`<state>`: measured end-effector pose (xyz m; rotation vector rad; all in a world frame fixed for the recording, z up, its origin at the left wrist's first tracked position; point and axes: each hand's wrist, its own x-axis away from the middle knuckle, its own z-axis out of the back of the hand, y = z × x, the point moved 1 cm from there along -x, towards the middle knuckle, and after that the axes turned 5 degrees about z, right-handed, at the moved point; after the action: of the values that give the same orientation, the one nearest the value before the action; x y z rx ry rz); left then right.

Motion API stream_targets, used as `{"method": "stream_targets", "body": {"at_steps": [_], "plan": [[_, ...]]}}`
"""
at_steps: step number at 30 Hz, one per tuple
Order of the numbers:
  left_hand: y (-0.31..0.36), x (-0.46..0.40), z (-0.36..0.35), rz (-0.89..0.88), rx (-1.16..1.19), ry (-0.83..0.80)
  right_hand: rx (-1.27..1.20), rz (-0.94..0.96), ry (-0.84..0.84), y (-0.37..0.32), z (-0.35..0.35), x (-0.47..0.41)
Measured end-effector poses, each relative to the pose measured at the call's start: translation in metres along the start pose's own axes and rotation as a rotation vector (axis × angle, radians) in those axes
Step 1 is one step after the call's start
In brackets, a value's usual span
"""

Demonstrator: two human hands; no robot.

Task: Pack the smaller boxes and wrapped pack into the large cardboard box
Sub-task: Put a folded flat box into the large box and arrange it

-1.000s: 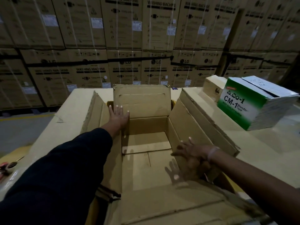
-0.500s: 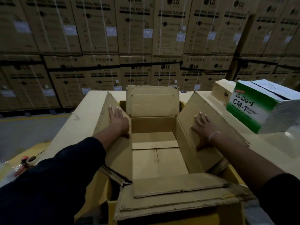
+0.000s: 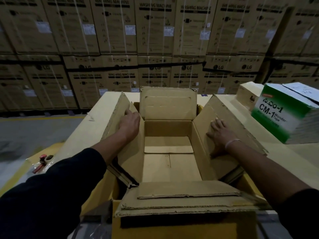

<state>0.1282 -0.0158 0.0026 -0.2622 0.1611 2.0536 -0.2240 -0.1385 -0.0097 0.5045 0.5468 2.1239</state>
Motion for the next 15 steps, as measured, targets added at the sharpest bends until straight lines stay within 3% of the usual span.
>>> {"method": "stream_targets", "body": {"at_steps": [9, 12, 15], "plan": [[-0.01, -0.01, 0.003, -0.055, -0.072, 0.001, 0.034, 0.0, -0.027, -0.006, -0.004, -0.006], [-0.006, -0.004, 0.0, -0.065, -0.194, 0.04, 0.08, 0.001, -0.041, -0.006, -0.006, -0.008], [-0.003, 0.004, -0.009, -0.081, -0.486, 0.067, 0.171, -0.008, -0.029, -0.012, -0.005, -0.008]]}}
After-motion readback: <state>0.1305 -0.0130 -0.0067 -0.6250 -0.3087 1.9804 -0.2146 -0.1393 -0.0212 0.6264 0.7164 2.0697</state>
